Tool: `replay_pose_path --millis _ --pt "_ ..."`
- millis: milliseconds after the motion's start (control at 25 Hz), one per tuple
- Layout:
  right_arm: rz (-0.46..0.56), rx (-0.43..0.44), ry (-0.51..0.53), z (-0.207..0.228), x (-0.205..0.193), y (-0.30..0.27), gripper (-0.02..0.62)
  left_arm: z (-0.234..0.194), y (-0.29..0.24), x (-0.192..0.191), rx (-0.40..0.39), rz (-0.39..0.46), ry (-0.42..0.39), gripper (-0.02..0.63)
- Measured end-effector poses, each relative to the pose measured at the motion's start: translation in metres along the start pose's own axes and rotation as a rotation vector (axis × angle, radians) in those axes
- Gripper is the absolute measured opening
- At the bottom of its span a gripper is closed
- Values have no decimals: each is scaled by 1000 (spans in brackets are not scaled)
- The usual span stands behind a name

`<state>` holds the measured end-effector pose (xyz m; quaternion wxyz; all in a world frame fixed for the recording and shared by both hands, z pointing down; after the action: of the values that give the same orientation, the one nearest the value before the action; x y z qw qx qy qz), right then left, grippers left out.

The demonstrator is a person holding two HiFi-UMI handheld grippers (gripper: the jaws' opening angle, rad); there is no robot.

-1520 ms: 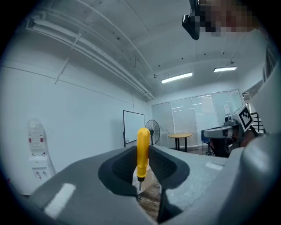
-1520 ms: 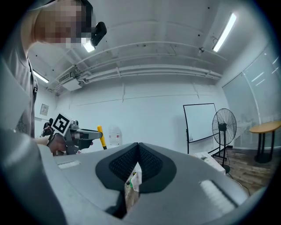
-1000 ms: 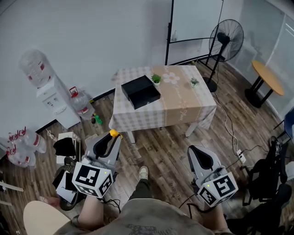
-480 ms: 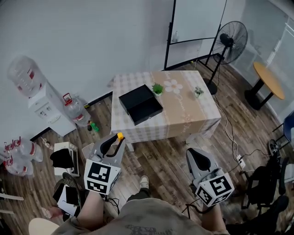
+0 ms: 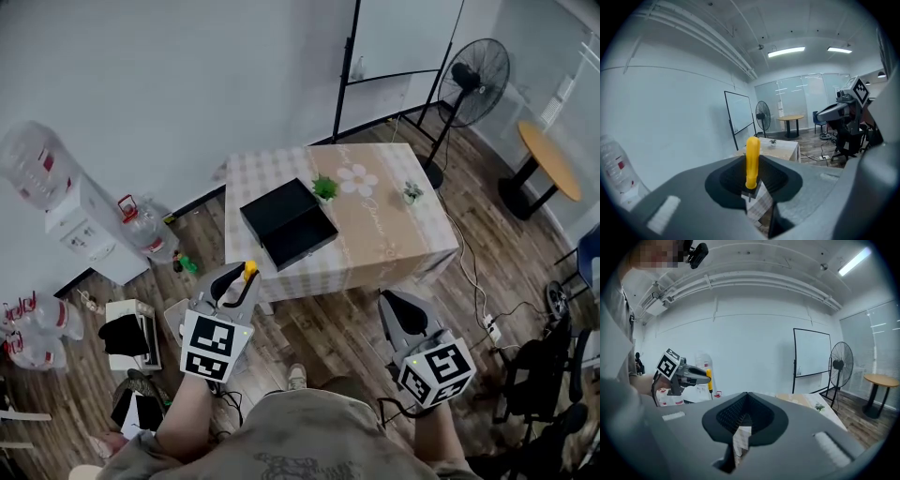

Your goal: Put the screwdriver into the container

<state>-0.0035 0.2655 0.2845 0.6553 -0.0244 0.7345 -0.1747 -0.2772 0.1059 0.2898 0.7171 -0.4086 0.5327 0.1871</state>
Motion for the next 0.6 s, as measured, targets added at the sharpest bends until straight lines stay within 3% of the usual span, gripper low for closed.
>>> replay_pose_path --millis 280,600 --pt "-35 2 -21 12 -6 -30 28 -13 -37 -4 -18 -70 -33 86" --pt "-78 60 -34 47 -16 -72 28 -15 -90 -14 -18 -185 -54 86"
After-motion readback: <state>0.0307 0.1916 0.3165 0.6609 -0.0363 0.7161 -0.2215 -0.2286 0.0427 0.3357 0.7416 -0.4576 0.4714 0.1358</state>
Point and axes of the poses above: the fingertips, and each gripper's own axes: y backward along the fingers, z to its right, x out of its top, the point moved 10 cm from there along y, backward along the fingers, and after that the axes turned 7 degrees about y, right-handed, at the moved point
